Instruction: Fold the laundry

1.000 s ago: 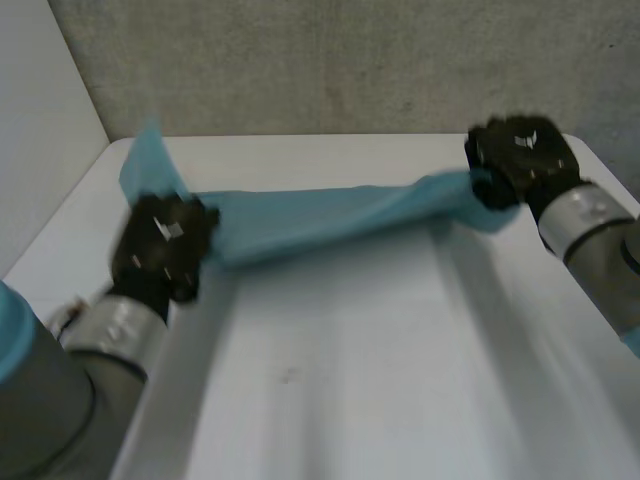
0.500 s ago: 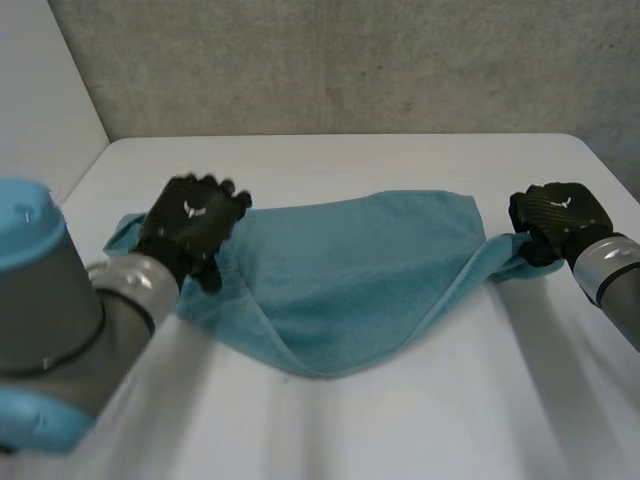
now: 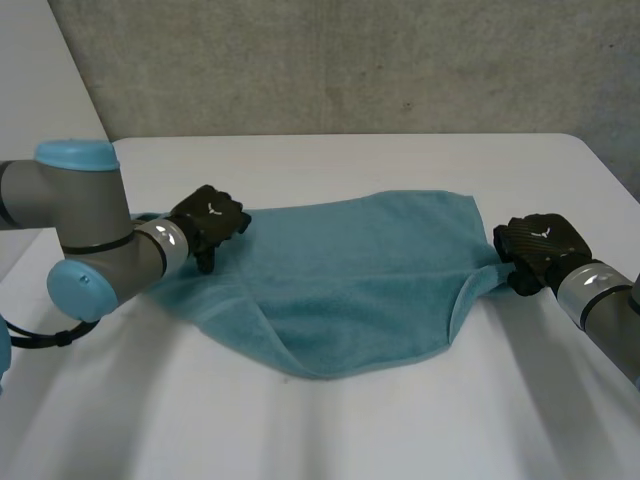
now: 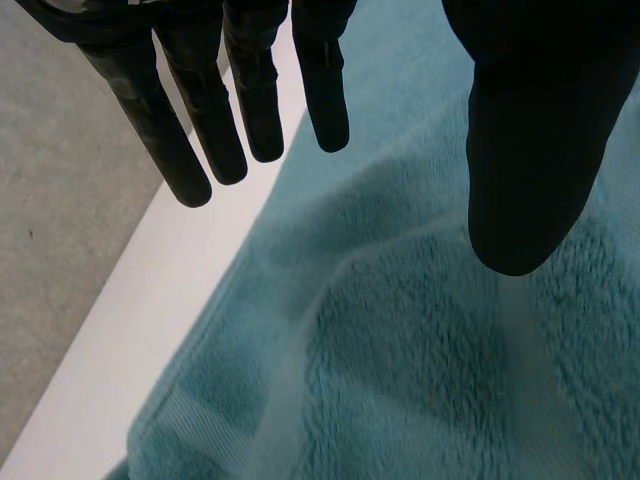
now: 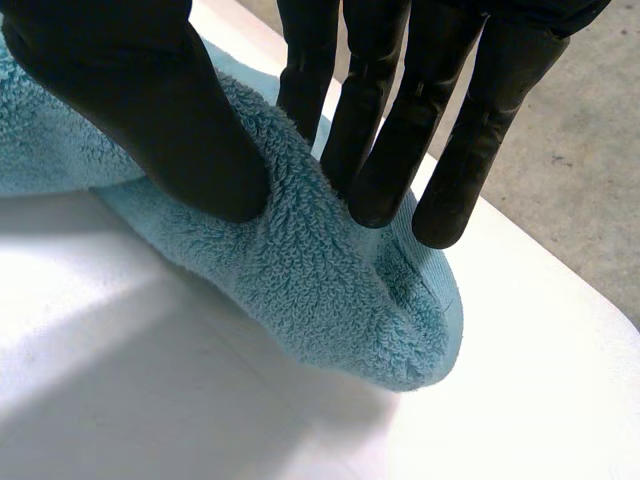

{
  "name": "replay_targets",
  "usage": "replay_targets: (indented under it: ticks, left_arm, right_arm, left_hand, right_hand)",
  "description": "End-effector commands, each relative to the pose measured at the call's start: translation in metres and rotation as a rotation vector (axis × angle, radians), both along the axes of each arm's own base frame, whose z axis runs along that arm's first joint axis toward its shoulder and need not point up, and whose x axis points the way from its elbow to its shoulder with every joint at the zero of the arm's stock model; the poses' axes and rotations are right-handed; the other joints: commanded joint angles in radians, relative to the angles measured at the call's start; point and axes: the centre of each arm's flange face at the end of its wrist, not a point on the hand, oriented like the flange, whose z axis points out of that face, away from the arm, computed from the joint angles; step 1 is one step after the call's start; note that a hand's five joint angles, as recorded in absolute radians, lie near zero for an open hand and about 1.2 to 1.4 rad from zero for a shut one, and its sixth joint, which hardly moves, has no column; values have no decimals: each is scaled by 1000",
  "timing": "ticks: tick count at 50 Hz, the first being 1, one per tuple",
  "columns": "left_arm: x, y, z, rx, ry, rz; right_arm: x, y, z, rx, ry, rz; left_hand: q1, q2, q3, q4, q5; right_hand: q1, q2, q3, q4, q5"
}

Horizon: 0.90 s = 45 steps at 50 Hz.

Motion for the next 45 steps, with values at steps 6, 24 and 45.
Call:
replay_targets:
  ticks: [6, 24, 45]
  left_arm:
    - [11, -8, -16, 29, -27, 36]
    - [45, -20, 42, -283, -48, 223]
    - [129, 112, 88, -181, 175, 533]
  right_arm:
    - [1, 3, -2, -8, 44, 21]
    - [-1, -1, 19, -60, 41, -2]
    - [-36, 74, 88, 196, 414, 106]
  left_hand:
    - [94, 91, 98, 90, 83]
    - [904, 900, 908, 900, 893]
    - [904, 900, 908, 900, 893]
  right_hand:
    - [447, 228, 214, 203, 251]
    - [447, 228, 214, 203, 251]
    - [447, 228, 214, 203, 251]
